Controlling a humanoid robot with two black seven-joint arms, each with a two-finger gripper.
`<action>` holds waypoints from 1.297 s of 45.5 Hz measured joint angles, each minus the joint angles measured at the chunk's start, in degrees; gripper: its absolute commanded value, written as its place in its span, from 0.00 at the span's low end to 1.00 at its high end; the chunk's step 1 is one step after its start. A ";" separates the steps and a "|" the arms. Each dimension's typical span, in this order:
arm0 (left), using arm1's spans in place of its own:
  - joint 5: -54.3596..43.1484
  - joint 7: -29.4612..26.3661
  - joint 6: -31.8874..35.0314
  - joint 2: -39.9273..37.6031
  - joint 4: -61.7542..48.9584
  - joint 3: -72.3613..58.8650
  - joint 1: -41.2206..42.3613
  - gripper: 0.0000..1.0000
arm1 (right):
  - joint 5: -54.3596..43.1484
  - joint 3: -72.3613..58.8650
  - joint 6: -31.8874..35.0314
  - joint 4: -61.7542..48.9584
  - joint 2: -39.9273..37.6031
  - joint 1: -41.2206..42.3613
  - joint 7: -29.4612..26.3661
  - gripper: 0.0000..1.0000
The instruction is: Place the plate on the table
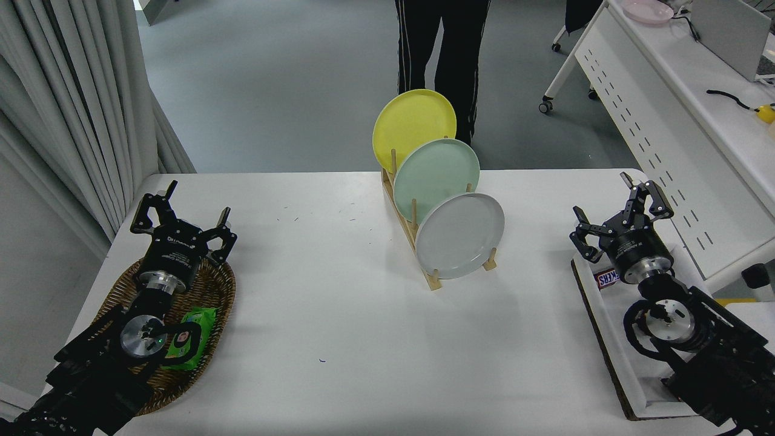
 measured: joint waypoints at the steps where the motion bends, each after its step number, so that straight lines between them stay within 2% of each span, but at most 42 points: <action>1: -0.02 0.00 0.00 0.00 0.00 0.00 0.00 1.00 | 0.00 -0.01 0.00 0.00 0.03 -0.01 0.00 1.00; 59: 0.03 -0.03 0.05 0.00 -0.01 0.01 0.00 1.00 | -0.01 0.03 0.00 -0.46 0.28 1.23 0.00 1.00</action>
